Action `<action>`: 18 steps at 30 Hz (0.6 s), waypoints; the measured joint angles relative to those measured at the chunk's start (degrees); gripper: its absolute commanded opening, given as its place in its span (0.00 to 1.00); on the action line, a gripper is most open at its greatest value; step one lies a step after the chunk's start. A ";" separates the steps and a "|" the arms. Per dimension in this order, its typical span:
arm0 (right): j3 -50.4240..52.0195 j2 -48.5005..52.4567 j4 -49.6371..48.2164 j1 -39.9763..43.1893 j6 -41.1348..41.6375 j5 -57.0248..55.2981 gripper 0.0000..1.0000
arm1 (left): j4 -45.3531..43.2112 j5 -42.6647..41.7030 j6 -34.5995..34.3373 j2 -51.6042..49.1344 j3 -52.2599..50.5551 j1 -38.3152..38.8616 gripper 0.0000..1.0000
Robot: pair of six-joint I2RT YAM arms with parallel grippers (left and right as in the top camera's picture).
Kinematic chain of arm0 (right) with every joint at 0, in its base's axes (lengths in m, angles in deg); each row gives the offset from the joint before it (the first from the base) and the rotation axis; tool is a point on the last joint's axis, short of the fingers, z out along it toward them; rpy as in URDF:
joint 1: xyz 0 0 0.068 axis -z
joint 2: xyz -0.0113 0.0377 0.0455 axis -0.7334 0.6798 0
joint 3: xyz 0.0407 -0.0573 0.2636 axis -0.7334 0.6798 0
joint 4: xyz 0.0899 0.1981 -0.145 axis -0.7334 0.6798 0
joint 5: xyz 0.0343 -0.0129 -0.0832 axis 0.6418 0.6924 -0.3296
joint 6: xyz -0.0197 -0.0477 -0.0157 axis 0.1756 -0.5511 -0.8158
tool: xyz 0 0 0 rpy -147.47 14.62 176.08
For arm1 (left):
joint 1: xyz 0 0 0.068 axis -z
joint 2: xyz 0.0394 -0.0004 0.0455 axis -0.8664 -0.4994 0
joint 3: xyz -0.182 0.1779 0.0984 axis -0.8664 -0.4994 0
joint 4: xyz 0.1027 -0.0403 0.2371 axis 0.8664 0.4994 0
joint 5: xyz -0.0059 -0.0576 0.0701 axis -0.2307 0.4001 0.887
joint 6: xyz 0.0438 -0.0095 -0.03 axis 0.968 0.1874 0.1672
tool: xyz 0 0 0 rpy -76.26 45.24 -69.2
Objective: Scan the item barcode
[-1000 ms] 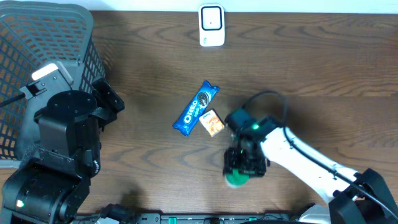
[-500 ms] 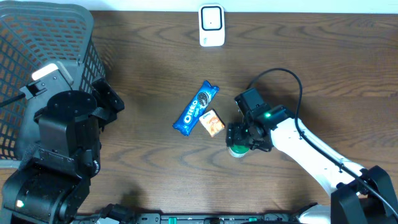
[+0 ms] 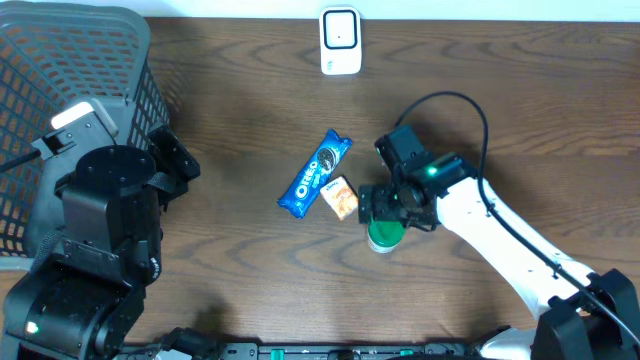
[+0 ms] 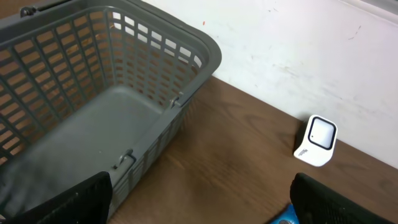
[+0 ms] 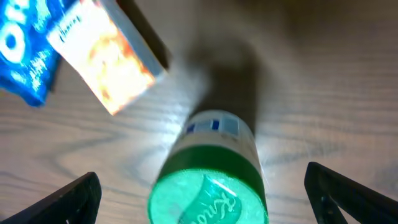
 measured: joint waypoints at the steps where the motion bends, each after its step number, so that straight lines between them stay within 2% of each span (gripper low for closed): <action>1: -0.04 0.00 -0.02 -0.11 0.85 -1.11 0.99 | 0.00 0.00 0.00 0.00 0.00 0.00 0.92; 8: 3.39 0.09 0.04 -1.27 6.86 -5.79 0.99 | 0.00 0.00 0.00 0.00 0.00 0.00 0.92; 18: 4.61 0.22 0.13 -7.52 10.01 -6.80 0.99 | 0.00 0.00 0.00 0.00 0.00 0.02 0.91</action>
